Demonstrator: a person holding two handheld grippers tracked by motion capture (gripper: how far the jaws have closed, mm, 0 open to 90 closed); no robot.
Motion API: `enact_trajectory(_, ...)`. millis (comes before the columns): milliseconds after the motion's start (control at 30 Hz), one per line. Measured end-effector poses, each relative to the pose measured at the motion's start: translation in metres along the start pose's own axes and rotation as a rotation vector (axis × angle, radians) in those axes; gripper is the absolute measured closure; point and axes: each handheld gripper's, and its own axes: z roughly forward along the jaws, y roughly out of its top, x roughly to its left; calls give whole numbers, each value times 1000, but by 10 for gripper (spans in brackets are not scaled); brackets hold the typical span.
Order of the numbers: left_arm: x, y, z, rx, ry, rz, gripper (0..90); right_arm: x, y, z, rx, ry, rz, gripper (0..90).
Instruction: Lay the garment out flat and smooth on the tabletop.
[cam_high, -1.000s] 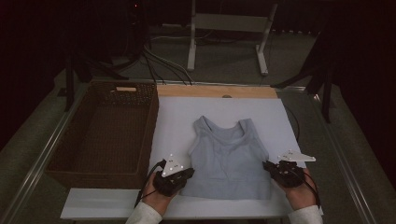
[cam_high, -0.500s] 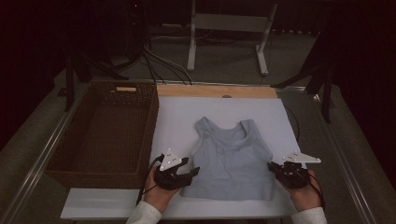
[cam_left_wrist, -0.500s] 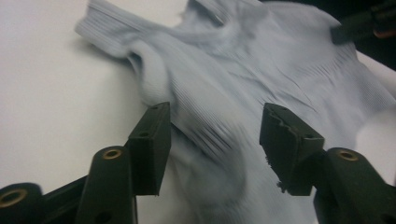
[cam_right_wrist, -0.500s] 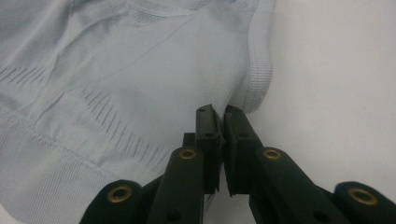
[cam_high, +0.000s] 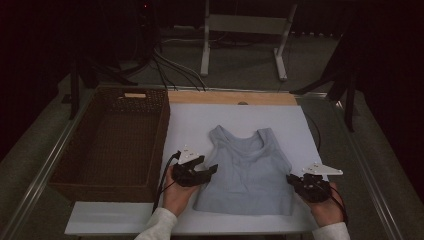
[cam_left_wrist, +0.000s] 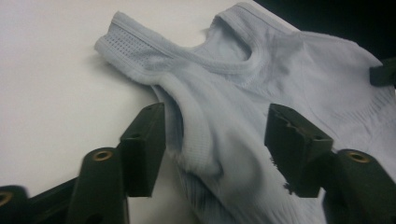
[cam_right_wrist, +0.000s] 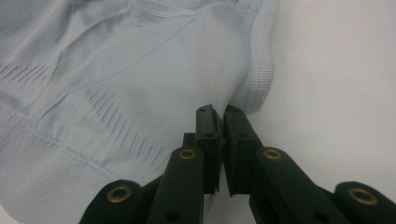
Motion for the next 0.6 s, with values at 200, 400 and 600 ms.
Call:
enact_trajectory(200,-4,-2,6,27,12,42,668,0,0,2,5,4,3,854)
enact_trajectory(400,-12,-1,2,-8,-16,86,823,1,3,3,-8,-7,5,721)
enact_trajectory(600,-24,1,1,-13,-25,145,844,7,13,1,-58,-1,14,491)
